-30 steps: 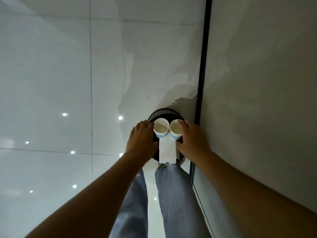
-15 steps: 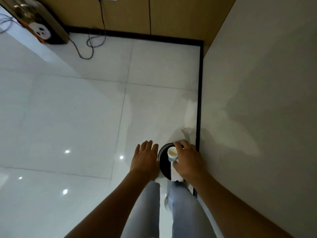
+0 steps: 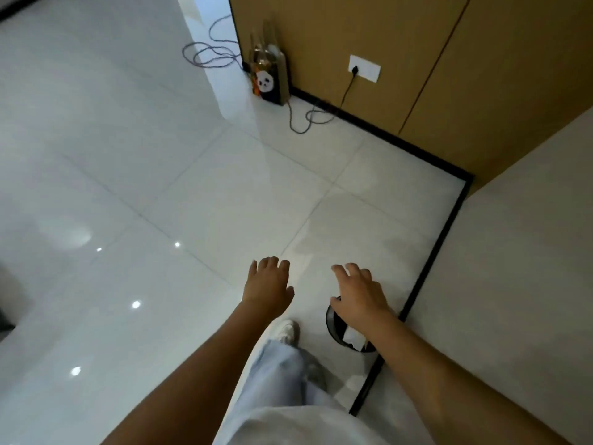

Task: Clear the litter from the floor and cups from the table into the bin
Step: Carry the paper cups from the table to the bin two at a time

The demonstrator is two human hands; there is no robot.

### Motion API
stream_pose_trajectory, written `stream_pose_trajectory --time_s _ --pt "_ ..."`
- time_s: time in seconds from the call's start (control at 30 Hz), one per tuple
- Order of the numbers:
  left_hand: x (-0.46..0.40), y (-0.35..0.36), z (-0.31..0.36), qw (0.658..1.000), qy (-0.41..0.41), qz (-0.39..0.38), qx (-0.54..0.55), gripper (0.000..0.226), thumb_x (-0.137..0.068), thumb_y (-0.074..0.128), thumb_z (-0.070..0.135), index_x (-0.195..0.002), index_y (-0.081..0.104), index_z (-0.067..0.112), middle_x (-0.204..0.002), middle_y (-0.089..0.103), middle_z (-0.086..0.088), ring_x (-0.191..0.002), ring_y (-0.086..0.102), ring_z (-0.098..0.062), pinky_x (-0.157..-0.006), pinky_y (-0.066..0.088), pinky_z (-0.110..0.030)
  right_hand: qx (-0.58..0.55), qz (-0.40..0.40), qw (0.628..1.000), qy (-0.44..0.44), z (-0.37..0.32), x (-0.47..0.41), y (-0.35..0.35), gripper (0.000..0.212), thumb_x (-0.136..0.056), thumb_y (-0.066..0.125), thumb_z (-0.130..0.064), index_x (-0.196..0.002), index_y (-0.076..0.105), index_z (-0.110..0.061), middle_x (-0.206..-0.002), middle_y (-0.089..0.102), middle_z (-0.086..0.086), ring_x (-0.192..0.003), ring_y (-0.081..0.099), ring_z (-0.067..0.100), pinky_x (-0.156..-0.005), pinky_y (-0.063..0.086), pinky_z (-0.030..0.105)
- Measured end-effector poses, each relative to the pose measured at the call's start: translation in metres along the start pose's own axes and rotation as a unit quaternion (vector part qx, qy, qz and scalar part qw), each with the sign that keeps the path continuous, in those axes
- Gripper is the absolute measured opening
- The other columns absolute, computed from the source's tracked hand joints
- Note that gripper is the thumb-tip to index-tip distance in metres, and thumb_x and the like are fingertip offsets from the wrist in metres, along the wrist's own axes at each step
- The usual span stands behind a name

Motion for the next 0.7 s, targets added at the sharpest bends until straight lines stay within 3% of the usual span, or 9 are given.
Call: stream_pose_trajectory --time_s 0.3,0.7 --pt "0.147 -0.001 -0.159 0.976 -0.184 0.065 0.093 0.053 -0.095 0.048 0.036 -0.141 0.035 0.014 -0.145 0.038 -0.006 -0.136 0.031 -0.024 -0.116 0.019 -0.039 0.088 0.0 0.98 -0.181 -0.186 0.024 0.001 0.059 -0.094 0.051 -0.032 -0.146 0.027 -0.023 -0.147 0.031 0.006 -0.127 0.037 0.029 -0.098 0.042 0.039" --pt "0.408 0.073 -0.416 0.882 -0.407 0.114 0.208 0.053 -0.094 0.049 0.034 -0.141 0.037 0.014 -0.141 0.043 -0.006 -0.13 0.039 -0.024 -0.113 0.026 -0.037 0.21 -0.074 0.889 -0.399 -0.538 0.124 0.164 0.062 -0.093 0.052 -0.034 -0.147 0.025 -0.023 -0.146 0.033 0.005 -0.129 0.036 0.027 -0.1 0.04 0.039"
Point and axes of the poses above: each hand's wrist, its own x-axis away from the middle knuckle, its own y-axis out of the palm, z = x × y, the point moved 5 cm from there along -x, towards the middle knuckle
